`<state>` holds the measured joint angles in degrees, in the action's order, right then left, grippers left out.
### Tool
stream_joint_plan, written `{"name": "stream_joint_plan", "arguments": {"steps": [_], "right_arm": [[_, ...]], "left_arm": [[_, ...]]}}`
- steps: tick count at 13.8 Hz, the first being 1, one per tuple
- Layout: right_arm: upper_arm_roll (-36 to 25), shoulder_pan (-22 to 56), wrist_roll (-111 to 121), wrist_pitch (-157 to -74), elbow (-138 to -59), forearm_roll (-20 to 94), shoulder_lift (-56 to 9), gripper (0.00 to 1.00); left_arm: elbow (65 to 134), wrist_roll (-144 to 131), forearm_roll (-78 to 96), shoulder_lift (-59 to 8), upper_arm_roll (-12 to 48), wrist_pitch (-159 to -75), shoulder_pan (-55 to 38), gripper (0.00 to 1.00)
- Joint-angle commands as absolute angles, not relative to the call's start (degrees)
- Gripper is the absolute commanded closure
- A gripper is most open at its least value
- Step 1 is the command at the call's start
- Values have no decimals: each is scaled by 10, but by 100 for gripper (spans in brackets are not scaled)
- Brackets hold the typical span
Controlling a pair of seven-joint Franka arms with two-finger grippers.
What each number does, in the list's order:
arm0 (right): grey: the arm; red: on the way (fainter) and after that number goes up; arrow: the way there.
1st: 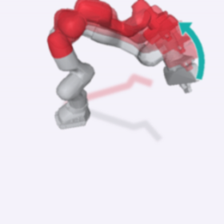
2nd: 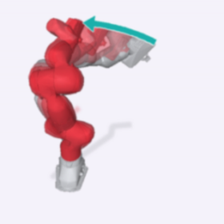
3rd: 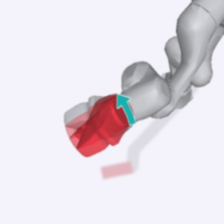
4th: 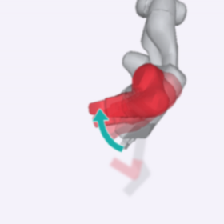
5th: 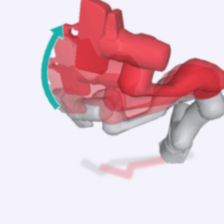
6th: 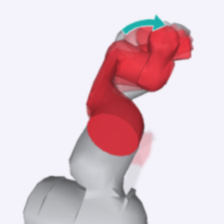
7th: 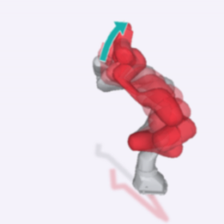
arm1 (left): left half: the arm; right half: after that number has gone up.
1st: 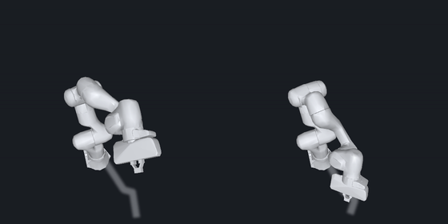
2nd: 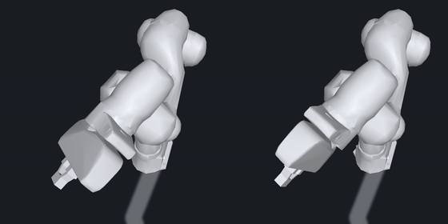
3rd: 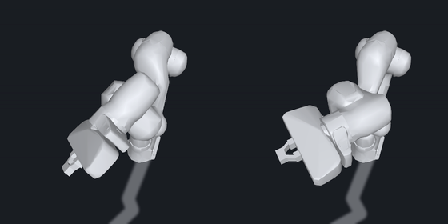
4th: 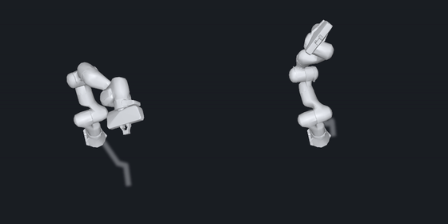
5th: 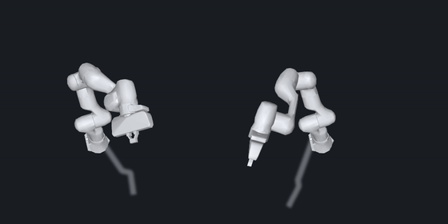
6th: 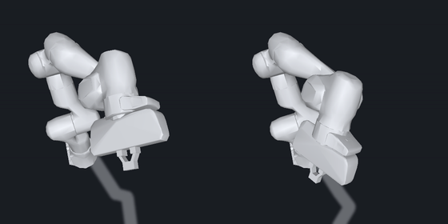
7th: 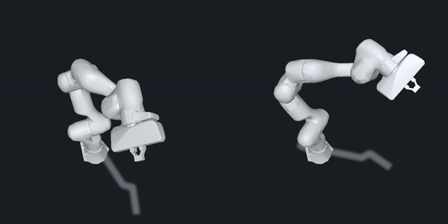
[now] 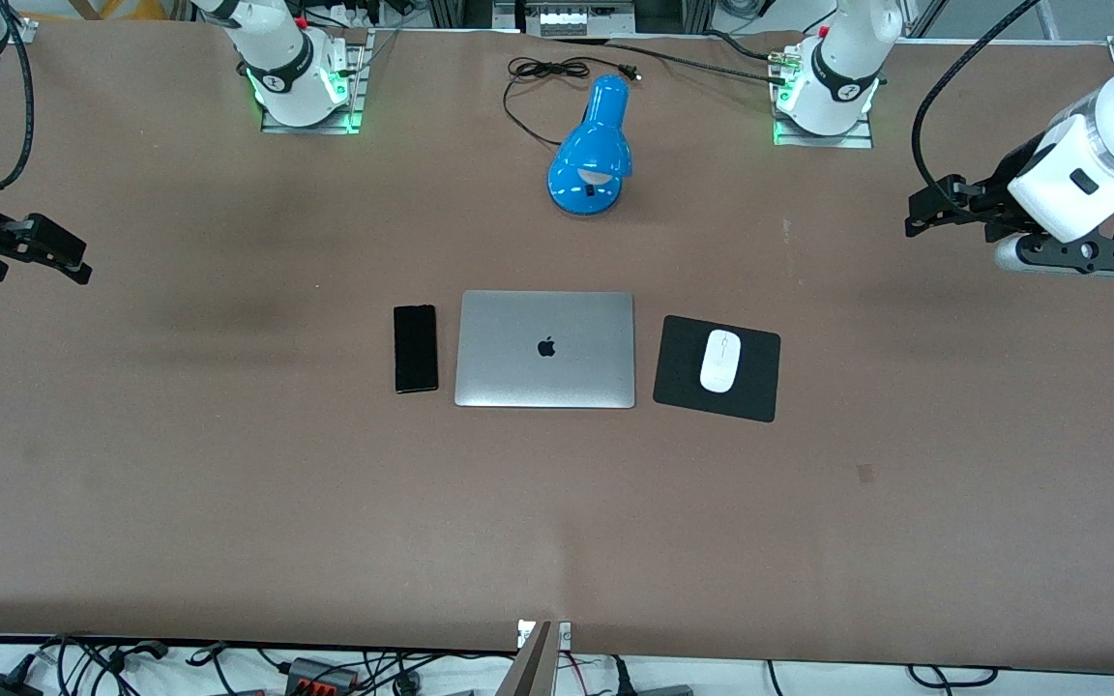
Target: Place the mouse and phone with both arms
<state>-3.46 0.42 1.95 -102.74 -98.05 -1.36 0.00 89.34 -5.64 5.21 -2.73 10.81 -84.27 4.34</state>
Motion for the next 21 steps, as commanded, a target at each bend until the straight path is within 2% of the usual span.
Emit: {"name": "stream_joint_plan", "arguments": {"steps": [1, 4, 8, 21], "right_arm": [[-33, 4, 27, -1017, -976, -11, 4, 0], [-31, -10, 27, -1020, -975, -4, 5, 0], [1, -46, 38, -1017, -972, 28, 5, 0], [8, -42, 46, -1015, -988, -2, 28, 0]], "left_arm": [[886, -60, 54, -25, 111, -832, 47, 0], [886, -60, 54, -25, 111, -832, 47, 0], [886, -60, 54, -25, 109, -826, 47, 0], [883, -60, 54, -26, 111, -828, 47, 0]]}}
